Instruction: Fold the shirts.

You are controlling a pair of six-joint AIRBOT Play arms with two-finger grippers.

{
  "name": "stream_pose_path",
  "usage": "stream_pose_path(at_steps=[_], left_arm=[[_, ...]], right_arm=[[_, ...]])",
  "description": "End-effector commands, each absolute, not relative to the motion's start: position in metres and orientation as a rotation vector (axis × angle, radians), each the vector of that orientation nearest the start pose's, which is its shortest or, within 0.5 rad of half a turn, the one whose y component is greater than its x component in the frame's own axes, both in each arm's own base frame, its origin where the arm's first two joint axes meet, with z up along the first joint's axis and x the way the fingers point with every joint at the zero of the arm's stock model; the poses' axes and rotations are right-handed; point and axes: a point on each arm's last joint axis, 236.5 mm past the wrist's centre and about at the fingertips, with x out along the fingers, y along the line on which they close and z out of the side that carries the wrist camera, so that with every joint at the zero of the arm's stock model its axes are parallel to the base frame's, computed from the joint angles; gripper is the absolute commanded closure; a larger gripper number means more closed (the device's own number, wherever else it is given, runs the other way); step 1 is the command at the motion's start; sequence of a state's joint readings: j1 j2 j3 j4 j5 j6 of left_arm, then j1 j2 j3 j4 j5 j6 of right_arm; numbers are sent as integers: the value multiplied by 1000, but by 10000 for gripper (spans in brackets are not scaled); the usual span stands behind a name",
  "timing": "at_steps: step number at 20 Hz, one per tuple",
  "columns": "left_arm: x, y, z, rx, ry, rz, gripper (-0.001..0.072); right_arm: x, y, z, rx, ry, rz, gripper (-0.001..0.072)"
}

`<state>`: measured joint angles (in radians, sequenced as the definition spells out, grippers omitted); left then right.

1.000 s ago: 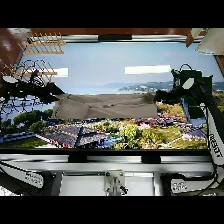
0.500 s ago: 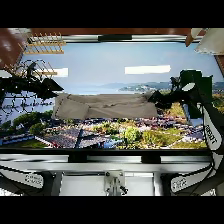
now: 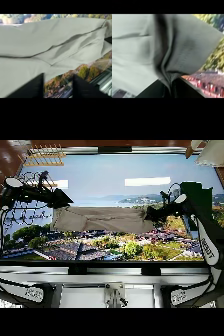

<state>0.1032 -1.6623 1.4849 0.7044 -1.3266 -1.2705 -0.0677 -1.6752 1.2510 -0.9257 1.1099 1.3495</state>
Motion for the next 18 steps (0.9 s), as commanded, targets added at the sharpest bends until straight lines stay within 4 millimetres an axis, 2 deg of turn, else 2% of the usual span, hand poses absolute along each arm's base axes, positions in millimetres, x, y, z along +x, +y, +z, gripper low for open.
stream_pose_path(at_steps=[1,2,5,9,11,13,15,18], left_arm=[[448,-173,23,-596,1274,-656,610],[444,-191,15,-580,1282,-666,675],[425,-243,-7,-528,1298,-695,675],[393,-314,-22,-499,1318,-733,676],[390,-348,-22,-506,1267,-720,675],[388,-390,-11,-575,1190,-738,676],[376,-430,-3,-665,1162,-758,675],[344,-476,-14,-680,1212,-820,676]], right_arm=[[424,97,-13,513,1292,393,632],[421,96,14,502,1243,399,632],[402,97,81,485,1137,404,632],[368,103,147,495,1037,411,631],[346,110,173,514,1009,426,631],[319,121,199,534,985,471,631],[301,125,221,563,944,470,631],[284,126,242,570,883,466,631]])
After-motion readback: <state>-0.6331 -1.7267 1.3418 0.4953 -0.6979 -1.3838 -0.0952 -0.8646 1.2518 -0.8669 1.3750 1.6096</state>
